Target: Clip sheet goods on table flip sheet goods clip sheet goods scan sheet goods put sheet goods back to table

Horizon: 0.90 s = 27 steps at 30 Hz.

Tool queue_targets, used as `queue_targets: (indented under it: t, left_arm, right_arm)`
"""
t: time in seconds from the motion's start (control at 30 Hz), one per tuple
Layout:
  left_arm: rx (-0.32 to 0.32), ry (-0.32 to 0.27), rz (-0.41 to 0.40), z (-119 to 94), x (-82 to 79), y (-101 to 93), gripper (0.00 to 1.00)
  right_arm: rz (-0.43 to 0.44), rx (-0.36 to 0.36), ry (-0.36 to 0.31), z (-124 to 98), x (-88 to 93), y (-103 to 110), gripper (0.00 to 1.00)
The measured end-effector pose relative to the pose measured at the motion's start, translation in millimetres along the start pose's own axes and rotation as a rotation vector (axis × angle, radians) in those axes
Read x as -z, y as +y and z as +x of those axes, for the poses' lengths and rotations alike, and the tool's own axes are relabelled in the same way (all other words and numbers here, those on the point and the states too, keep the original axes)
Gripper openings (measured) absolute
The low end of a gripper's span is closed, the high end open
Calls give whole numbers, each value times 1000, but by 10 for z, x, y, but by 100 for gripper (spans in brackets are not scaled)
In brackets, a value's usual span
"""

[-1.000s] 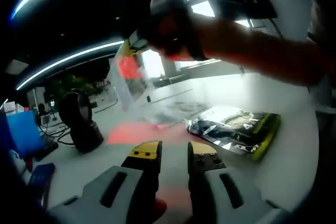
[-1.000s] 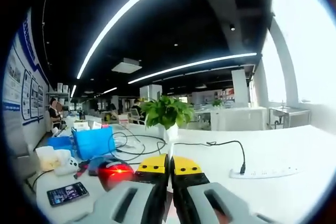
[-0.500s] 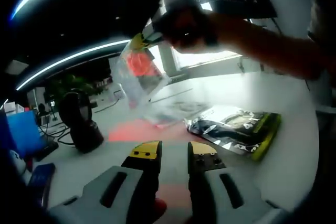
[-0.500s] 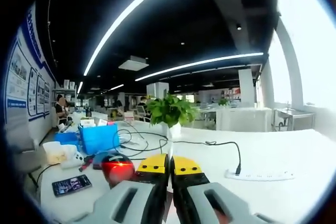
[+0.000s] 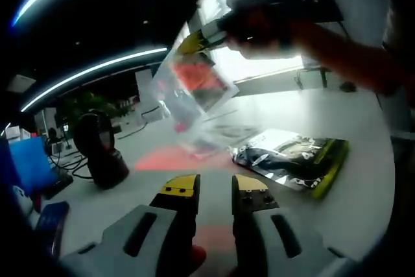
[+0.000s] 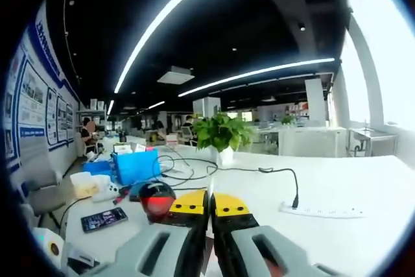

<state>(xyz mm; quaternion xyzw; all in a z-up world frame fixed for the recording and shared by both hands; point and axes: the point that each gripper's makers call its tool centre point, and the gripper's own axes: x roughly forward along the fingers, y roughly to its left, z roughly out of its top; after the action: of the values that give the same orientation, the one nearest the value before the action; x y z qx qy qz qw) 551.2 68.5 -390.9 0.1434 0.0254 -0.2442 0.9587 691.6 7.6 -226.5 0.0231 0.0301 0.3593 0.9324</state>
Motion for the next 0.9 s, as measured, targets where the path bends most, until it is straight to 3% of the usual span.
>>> queue_targets:
  t: [0.57, 0.73, 0.9]
  left_arm:
    - [-4, 4, -1, 5, 14, 21, 13]
    - [-1, 4, 0, 5, 9, 11, 13]
    - [-1, 5, 1, 7, 10, 8, 13]
  right_arm:
    - [23, -94, 38, -219, 35, -11, 0]
    - [65, -145, 56, -205, 70, 13, 0]
    - [174, -188, 95, -161, 216, -23, 0]
